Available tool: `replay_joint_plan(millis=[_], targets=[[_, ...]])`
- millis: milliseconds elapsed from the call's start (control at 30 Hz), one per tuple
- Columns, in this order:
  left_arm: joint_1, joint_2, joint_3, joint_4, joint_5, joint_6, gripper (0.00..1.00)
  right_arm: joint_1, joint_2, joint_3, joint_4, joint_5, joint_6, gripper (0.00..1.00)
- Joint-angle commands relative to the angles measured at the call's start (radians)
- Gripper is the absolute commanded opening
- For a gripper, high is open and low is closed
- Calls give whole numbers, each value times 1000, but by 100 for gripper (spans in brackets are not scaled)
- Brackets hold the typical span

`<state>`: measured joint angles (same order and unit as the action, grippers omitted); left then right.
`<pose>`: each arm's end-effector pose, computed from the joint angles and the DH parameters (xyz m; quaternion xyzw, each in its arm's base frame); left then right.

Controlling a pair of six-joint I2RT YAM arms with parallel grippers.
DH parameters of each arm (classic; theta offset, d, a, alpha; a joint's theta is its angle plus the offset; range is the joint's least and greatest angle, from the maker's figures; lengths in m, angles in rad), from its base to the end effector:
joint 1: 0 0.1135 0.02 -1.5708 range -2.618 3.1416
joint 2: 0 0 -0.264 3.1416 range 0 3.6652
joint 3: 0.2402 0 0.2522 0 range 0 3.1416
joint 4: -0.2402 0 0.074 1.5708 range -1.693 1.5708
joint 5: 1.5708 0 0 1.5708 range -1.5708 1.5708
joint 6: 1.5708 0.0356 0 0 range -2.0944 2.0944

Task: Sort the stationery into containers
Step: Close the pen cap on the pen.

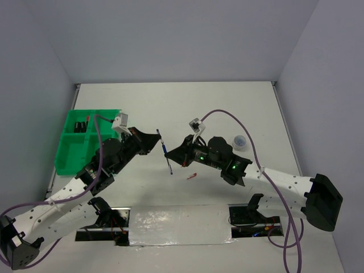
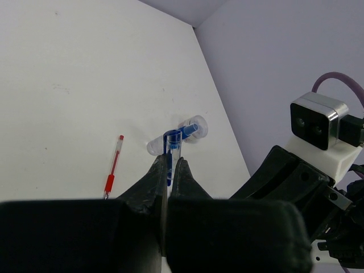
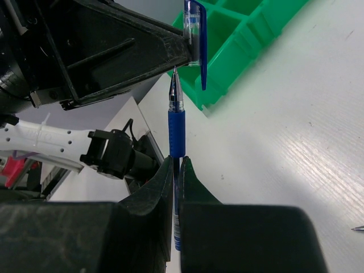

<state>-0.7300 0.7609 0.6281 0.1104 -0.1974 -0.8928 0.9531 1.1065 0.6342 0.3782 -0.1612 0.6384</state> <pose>0.1451 -0.1205 0.3201 -0.1265 0.7035 -0.4561 0.5301 0.1435 0.2119 0.2813 -0.1690 0.7196 0.5209 0.4269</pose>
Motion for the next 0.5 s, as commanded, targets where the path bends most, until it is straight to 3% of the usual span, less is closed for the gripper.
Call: replay_joint_plan(millis=[0,467], targets=[[-3,-17,22,40,-10,17,0,9,-25,30,28,17,-3,0],[-3,-31,38,32,-30,28,0,9,12,30,34,-6,12,0]])
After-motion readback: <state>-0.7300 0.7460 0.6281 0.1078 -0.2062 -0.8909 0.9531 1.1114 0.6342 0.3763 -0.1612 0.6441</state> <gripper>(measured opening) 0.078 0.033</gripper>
